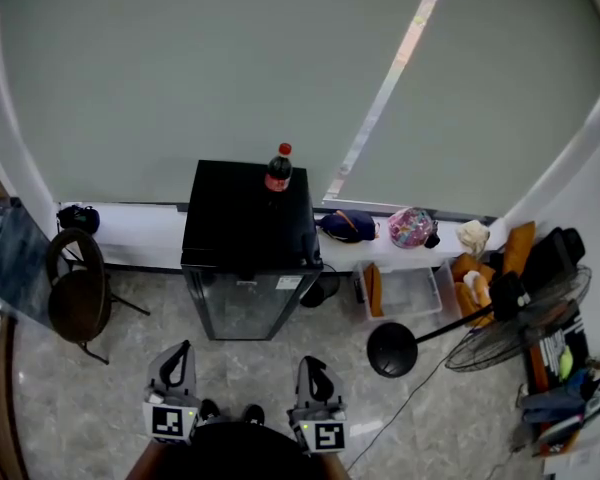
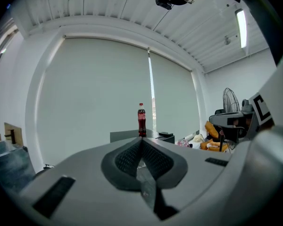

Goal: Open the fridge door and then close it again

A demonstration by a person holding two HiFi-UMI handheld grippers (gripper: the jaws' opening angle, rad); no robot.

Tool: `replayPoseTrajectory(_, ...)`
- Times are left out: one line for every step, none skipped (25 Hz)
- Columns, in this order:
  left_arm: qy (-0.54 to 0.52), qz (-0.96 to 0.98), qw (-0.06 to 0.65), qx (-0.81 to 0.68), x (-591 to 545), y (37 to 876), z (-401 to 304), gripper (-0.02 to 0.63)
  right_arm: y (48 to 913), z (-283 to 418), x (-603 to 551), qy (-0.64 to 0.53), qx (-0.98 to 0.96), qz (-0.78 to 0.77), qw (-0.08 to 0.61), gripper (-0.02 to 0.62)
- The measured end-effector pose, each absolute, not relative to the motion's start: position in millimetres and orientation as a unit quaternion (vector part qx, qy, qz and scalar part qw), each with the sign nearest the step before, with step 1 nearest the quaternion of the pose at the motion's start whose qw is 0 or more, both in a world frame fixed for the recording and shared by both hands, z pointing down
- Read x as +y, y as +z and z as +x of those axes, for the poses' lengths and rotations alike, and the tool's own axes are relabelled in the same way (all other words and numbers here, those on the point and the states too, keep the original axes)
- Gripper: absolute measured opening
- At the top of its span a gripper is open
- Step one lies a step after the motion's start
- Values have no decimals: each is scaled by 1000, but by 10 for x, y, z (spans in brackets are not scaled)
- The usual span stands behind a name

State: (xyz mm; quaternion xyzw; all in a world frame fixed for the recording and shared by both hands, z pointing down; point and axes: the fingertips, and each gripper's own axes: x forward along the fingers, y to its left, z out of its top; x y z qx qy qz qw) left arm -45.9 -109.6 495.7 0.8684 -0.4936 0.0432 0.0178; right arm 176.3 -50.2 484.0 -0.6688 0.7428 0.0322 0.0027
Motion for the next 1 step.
replayPoseTrajectory(41, 868, 19, -494, -1092, 4948, -450, 6, 4835, 1769, -496, 33, 743, -669, 2, 11)
